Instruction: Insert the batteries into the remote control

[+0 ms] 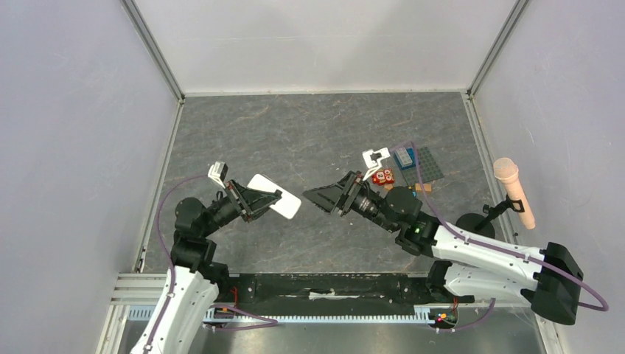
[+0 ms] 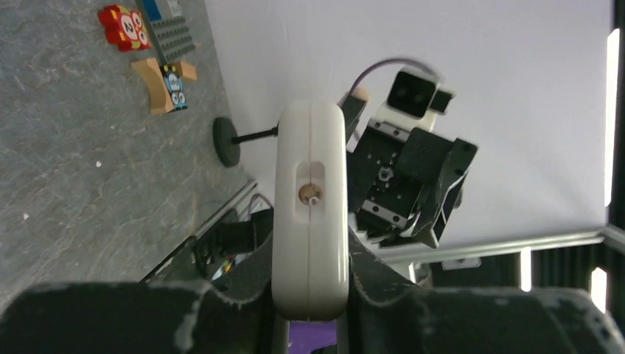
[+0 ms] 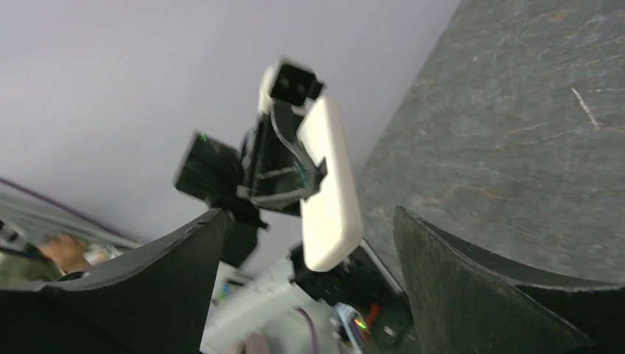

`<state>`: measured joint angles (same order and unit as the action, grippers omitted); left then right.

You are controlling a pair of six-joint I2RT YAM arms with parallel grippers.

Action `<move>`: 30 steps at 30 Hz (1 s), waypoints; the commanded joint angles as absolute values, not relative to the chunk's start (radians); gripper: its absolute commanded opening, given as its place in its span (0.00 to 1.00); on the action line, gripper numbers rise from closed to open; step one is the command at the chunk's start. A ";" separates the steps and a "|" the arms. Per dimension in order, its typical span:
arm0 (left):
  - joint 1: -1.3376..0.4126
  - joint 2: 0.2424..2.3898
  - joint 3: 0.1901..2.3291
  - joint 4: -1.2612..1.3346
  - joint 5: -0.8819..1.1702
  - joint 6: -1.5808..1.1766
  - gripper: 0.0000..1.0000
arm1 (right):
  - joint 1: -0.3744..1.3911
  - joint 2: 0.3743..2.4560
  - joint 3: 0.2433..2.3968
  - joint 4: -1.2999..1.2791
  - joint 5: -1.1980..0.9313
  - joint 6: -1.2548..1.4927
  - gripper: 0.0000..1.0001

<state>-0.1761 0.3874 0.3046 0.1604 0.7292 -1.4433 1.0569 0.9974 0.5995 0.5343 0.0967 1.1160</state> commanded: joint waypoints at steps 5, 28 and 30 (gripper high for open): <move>-0.178 0.534 0.538 0.005 1.088 -1.001 0.02 | 1.017 1.061 0.785 0.232 -0.394 0.662 0.86; -0.178 0.529 0.596 -0.043 1.243 -0.891 0.02 | 1.015 1.174 0.768 0.401 -0.413 0.781 0.62; -0.178 0.525 0.595 -0.043 1.244 -0.891 0.02 | 1.015 1.177 0.763 0.407 -0.402 0.787 0.59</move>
<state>-0.1761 0.5404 0.5655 -0.0517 1.1881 -0.9245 1.0233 1.1667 0.7601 0.3279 -0.4644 0.7605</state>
